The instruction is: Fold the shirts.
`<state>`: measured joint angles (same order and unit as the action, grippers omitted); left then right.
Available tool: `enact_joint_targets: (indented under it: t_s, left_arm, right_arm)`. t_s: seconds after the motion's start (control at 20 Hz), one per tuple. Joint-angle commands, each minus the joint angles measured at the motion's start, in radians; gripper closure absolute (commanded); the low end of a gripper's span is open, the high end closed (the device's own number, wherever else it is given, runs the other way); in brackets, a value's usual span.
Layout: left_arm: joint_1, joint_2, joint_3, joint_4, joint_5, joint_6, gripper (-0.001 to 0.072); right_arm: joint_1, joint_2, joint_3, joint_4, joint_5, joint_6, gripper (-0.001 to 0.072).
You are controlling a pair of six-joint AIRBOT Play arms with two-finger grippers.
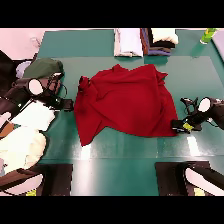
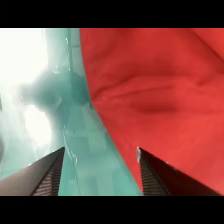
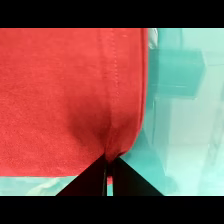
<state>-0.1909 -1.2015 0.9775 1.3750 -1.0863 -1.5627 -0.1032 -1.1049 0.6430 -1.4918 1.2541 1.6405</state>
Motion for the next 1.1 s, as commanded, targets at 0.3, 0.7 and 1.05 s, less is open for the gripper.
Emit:
enact_joint_targets:
  t_s: [0.3, 0.7, 1.05]
  left_arm:
    - [0.001, -0.164, 0.000, -0.066, 0.117, 0.027, 0.0155]
    - [0.001, -0.201, 0.002, -0.179, 0.091, 0.106, 0.0681]
    - [0.002, 0.079, 0.374, 0.023, 0.026, 0.094, 0.0685]
  right_arm:
    - [0.013, -0.008, 0.002, -0.003, 0.005, 0.000, 0.0691]
    - [0.013, -0.008, 0.023, -0.002, 0.006, 0.000, 0.0691]
    - [0.051, 0.134, 0.489, 0.000, 0.110, -0.008, 0.0691]
